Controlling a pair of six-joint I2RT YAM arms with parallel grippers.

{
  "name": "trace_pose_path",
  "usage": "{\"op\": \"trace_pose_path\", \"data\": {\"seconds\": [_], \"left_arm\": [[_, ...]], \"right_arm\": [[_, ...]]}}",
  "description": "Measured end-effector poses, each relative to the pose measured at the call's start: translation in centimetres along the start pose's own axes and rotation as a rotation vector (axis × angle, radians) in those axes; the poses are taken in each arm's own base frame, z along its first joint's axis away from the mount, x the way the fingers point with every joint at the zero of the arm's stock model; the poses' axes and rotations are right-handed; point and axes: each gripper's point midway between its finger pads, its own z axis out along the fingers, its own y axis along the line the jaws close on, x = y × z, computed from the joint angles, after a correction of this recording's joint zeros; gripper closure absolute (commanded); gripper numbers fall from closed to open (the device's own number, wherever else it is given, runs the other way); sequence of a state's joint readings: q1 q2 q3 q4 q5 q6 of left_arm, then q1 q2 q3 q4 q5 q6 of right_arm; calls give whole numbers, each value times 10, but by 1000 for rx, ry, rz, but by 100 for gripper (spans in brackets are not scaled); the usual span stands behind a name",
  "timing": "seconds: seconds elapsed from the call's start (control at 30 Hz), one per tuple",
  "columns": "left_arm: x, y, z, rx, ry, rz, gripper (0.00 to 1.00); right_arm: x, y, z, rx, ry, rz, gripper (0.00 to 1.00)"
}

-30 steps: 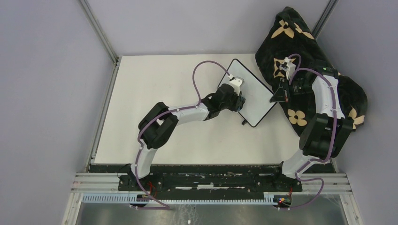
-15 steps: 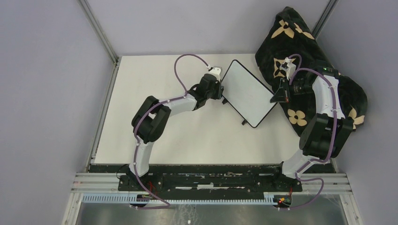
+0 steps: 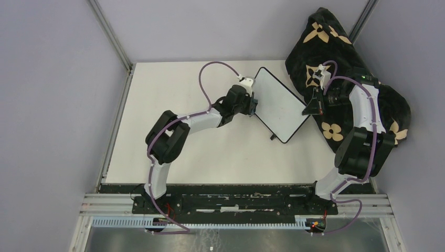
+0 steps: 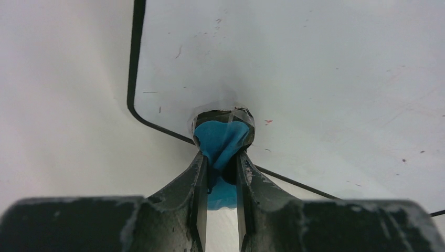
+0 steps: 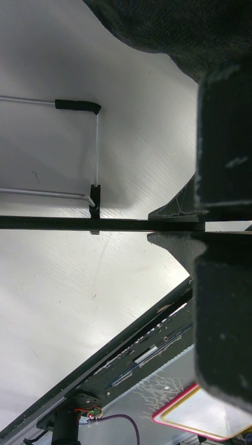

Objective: Erase the whiteboard

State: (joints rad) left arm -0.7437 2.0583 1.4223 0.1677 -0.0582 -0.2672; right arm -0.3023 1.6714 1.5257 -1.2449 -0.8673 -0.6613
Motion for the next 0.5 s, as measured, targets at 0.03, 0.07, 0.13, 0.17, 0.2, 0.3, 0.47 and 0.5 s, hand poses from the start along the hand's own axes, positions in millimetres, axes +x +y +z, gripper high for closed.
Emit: {"op": "trace_pose_path", "data": {"seconds": [0.03, 0.07, 0.13, 0.17, 0.2, 0.3, 0.47, 0.5], "left_arm": [[-1, -3, -1, 7, -2, 2, 97], [-3, -6, -1, 15, -5, 3, 97], [-7, -11, -1, 24, -13, 4, 97], [-9, -13, -1, 27, -17, 5, 97], [-11, -15, -1, 31, -22, 5, 97], [-18, -18, -1, 38, -36, 5, 97], [-26, -21, 5, 42, -52, 4, 97], [-26, -21, 6, 42, -52, 4, 97]], "right_arm": [[0, 0, 0, 0, 0, 0, 100], [0, 0, 0, 0, 0, 0, 100], [0, 0, 0, 0, 0, 1, 99], [0, 0, 0, 0, 0, 1, 99], [0, 0, 0, 0, 1, 1, 100], [0, 1, 0, -1, 1, 2, 99], [0, 0, 0, -3, 3, 5, 100], [0, 0, 0, -3, 4, 6, 100]]}}
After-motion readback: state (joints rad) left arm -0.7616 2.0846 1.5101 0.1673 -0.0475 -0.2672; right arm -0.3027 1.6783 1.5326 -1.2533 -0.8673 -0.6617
